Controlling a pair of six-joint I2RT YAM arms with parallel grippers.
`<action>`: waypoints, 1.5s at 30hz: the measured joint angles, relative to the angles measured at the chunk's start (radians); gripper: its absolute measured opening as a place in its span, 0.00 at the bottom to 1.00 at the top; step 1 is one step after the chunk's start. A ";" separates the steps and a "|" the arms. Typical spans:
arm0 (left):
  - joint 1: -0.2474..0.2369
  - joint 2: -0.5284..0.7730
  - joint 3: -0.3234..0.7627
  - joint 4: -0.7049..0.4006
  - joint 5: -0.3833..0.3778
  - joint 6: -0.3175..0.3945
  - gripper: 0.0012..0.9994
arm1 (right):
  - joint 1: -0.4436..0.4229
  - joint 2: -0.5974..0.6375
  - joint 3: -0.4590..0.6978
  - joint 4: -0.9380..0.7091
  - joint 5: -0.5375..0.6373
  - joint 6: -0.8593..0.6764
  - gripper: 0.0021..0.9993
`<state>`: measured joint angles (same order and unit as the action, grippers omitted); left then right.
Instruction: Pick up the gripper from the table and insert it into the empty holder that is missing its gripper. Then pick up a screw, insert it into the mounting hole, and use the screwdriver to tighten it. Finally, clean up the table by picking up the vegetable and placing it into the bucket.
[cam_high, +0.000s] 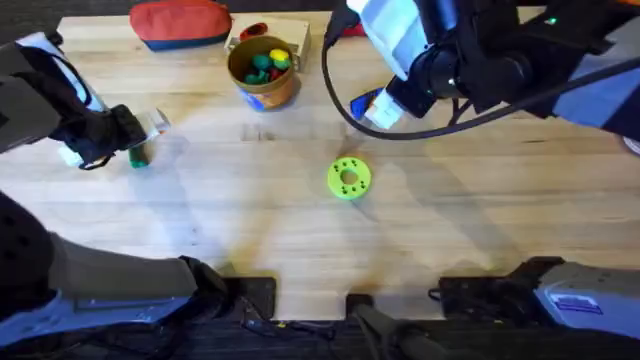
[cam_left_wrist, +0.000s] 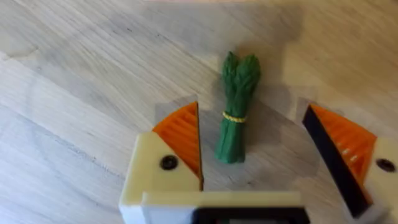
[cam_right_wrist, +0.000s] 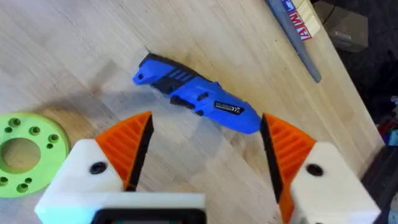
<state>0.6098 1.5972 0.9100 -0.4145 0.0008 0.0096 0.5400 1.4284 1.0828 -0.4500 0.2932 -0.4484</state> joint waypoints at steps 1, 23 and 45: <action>0.000 0.016 0.000 0.000 0.001 0.011 0.99 | 0.000 0.000 0.000 0.000 0.000 0.000 0.99; -0.072 -0.151 0.021 -0.037 0.067 -0.005 0.02 | 0.000 -0.038 0.019 -0.116 0.000 0.039 0.99; -0.601 -0.059 0.041 0.403 0.332 -0.029 0.02 | 0.000 -0.394 0.133 -0.404 -0.003 0.293 0.99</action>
<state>0.0087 1.5378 0.9512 -0.0113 0.3325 -0.0189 0.5400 1.0341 1.2156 -0.8536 0.2901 -0.1558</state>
